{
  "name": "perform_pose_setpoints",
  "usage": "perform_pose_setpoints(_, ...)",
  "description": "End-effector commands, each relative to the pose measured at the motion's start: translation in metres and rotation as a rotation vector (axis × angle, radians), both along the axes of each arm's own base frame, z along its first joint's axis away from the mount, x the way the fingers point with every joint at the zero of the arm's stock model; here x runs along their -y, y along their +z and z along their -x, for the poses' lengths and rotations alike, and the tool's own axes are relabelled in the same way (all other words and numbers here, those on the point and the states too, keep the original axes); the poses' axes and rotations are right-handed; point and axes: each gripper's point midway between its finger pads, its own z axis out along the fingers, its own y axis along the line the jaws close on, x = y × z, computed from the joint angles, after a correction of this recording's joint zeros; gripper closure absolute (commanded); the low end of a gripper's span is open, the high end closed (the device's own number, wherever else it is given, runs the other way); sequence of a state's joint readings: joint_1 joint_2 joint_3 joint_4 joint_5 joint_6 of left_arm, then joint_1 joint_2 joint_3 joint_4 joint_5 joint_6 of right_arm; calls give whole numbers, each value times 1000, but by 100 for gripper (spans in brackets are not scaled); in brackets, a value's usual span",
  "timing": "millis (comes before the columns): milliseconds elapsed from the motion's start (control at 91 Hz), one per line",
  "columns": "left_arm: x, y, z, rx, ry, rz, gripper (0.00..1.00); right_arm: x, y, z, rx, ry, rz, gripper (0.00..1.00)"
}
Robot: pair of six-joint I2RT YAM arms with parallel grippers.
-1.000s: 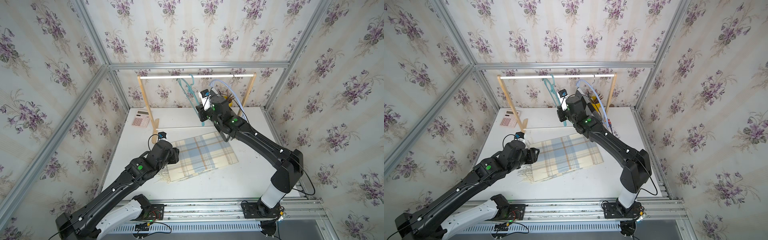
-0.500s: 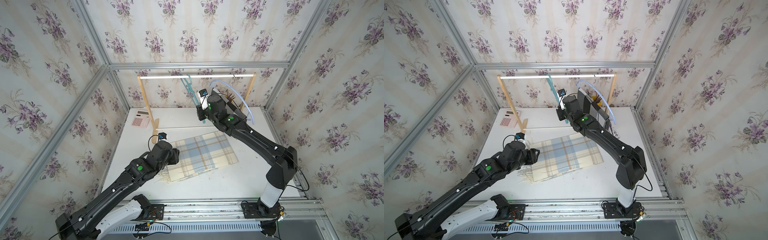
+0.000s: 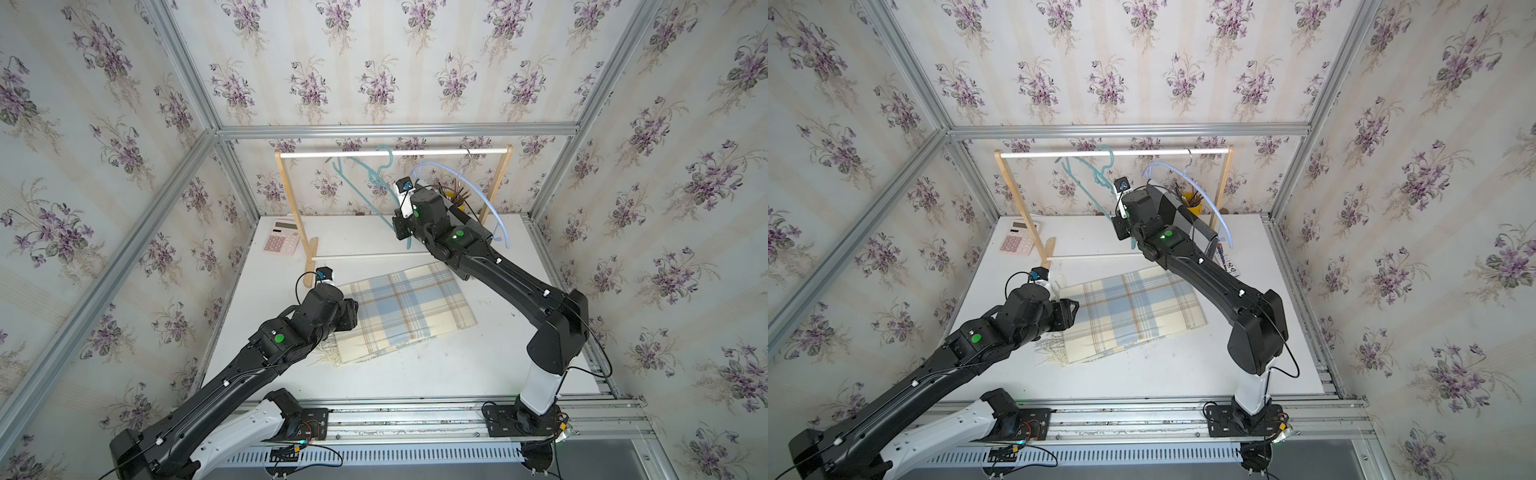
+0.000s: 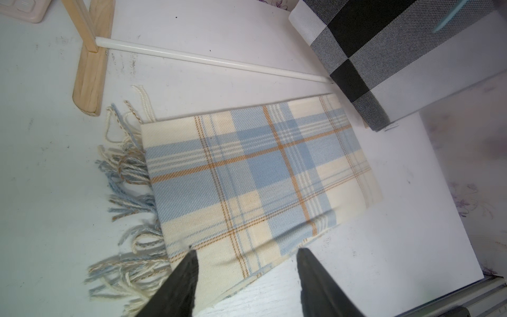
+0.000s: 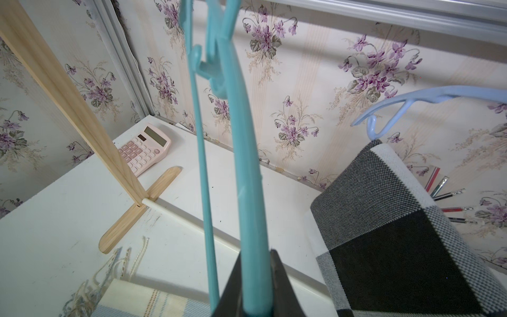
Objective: Hang the scarf on the hanger
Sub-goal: Pick up the hanger from the clothesline.
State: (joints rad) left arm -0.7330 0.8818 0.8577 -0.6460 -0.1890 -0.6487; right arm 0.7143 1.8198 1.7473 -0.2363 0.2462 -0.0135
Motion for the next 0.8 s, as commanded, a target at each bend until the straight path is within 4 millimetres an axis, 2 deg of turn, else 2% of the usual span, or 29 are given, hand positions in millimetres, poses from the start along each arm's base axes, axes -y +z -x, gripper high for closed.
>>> perform_pose_setpoints(0,1,4,-2,16,-1,12,41,-4,9,6,9,25,-15,93)
perform_pose_setpoints(110,1,5,-1,17,-1,16,41,-4,16,11,11,36,-39,100)
perform_pose_setpoints(451,-6,15,3,37,15,27,41,3,55,24,96,-3,-59,100)
perform_pose_setpoints(637,-14,23,6,51,35,24,40,23,55,26,128,-95,24,100)
perform_pose_setpoints(791,-22,34,8,73,65,34,40,38,53,42,175,-147,87,100)
